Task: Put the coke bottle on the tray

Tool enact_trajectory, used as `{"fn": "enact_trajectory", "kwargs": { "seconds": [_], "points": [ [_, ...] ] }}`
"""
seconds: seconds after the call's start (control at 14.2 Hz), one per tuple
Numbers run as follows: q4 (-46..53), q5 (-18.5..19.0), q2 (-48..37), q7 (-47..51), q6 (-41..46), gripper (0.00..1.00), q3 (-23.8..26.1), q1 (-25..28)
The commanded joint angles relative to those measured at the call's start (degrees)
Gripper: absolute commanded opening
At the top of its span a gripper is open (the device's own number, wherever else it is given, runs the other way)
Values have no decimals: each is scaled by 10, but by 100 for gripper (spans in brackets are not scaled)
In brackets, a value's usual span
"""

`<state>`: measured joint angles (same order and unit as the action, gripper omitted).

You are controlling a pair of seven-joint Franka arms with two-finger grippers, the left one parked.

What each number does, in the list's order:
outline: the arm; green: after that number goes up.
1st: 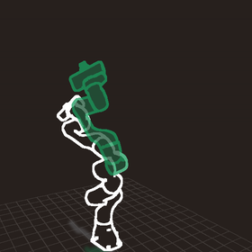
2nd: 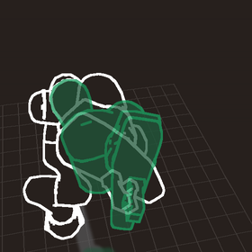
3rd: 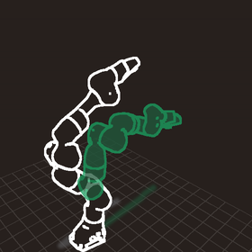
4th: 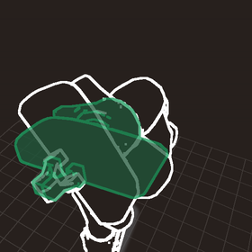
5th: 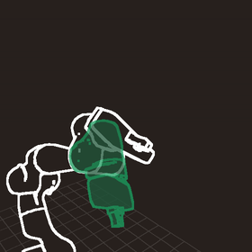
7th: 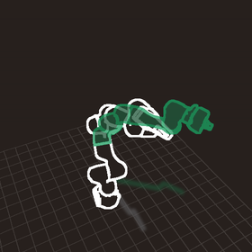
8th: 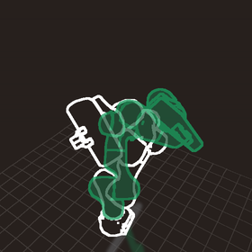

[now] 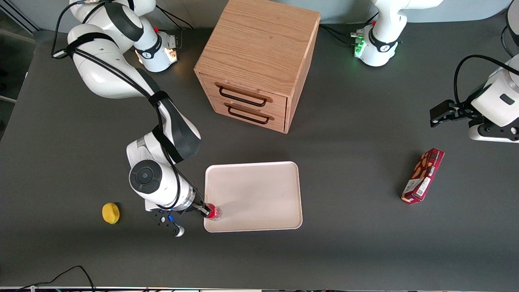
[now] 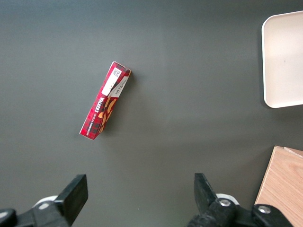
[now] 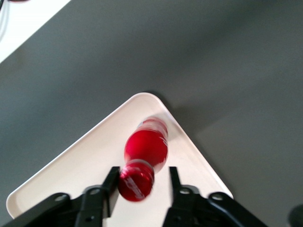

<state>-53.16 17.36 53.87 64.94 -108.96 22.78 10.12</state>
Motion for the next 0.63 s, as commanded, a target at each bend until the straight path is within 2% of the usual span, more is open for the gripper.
{"fn": "enact_trajectory", "kwargs": {
  "seconds": [0.0,0.35,0.49,0.56],
  "points": [
    [21,18,-13,2,48,100,17,-7],
    [-18,9,-215,-183,277,100,60,-87],
    [-83,-55,-311,-253,328,100,54,-129],
    [-126,-82,-361,-291,338,100,26,-140]
  ]
}}
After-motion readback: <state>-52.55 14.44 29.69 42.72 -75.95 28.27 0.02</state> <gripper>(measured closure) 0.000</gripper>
